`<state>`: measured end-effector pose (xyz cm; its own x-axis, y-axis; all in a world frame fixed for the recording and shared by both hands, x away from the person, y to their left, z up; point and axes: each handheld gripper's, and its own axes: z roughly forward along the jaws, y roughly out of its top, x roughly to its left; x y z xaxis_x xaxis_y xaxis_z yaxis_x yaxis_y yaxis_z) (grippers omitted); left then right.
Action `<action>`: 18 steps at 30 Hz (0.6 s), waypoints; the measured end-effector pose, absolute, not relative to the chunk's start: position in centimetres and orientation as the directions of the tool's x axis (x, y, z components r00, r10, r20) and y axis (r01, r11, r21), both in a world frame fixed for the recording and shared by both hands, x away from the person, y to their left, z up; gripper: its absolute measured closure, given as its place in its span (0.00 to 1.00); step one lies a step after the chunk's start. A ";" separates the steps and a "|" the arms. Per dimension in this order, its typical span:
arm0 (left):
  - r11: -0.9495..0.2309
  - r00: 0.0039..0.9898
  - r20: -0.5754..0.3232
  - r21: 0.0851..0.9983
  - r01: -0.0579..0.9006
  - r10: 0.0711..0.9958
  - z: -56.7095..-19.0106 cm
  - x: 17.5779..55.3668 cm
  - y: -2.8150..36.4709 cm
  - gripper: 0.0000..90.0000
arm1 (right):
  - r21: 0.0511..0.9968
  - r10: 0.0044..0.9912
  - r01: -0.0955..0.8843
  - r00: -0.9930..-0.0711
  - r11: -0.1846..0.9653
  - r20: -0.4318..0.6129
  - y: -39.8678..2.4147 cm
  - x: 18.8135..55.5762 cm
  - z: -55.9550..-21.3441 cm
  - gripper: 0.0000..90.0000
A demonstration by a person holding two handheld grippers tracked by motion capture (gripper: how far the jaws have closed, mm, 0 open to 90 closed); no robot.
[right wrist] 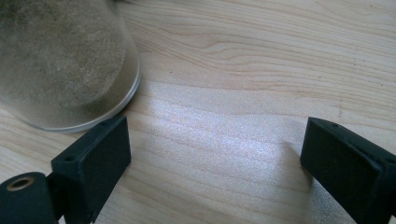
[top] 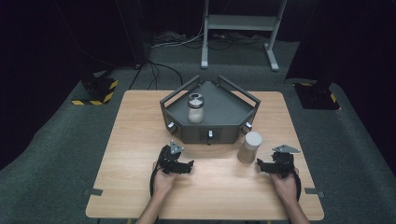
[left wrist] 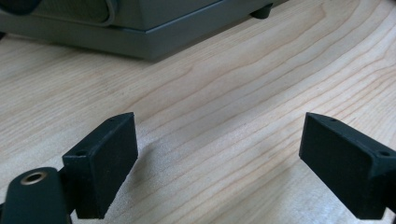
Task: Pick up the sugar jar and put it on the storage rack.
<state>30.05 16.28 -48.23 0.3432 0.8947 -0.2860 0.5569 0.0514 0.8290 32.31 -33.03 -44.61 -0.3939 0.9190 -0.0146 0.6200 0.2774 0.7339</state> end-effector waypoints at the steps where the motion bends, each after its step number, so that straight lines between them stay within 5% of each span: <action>1: 0.058 0.338 -0.289 0.829 0.556 0.896 -48.4 30.0 16.2 0.13 | 0.734 0.919 0.619 -0.394 0.278 -0.015 -33.0 32.3 -44.6 0.09; 18: 0.040 0.329 -0.255 0.840 0.541 0.909 -48.8 29.6 15.7 0.11 | 0.733 0.920 0.622 -0.393 0.276 -0.014 -33.0 32.3 -44.6 0.09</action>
